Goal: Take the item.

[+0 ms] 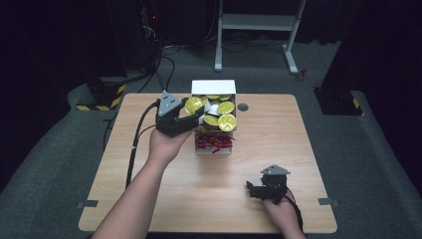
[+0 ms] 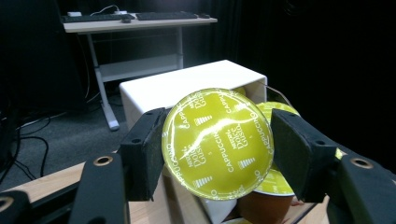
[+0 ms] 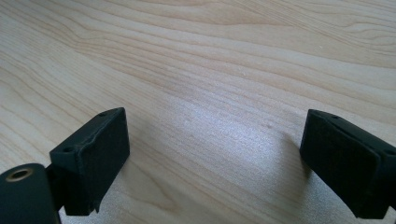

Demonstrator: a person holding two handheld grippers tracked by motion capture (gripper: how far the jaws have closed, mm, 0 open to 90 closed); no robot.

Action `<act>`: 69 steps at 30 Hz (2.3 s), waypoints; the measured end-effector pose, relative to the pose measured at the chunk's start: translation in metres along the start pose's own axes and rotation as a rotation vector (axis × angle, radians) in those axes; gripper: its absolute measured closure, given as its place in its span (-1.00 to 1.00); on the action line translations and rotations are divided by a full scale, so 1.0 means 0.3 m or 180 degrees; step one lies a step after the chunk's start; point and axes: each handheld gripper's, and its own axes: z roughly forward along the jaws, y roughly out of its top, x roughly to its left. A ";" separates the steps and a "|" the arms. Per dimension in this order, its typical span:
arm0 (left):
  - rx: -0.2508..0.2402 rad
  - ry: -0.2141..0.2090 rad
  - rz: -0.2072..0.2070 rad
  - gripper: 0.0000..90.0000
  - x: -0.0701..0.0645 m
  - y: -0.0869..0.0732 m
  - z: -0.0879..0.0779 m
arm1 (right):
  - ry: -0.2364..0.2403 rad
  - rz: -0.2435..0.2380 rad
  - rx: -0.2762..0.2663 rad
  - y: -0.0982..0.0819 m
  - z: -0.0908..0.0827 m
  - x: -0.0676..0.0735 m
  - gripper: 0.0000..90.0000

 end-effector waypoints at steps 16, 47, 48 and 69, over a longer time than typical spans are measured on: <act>-0.0050 0.0065 -0.0087 -0.15 0.058 -0.004 -0.061 | -0.0009 0.0014 0.0004 -0.001 -0.001 0.002 -0.82; 0.0029 0.0371 -0.0167 -0.15 0.183 -0.102 -0.134 | -0.0007 0.0012 0.0005 -0.002 -0.002 0.002 -0.82; 0.0041 0.0386 -0.0180 -0.15 0.190 -0.108 -0.135 | -0.0007 0.0013 0.0006 -0.002 -0.002 0.002 -0.82; 0.0243 0.0607 -0.0401 -0.14 0.297 -0.272 -0.144 | -0.0007 0.0013 0.0002 -0.002 -0.002 0.002 -0.82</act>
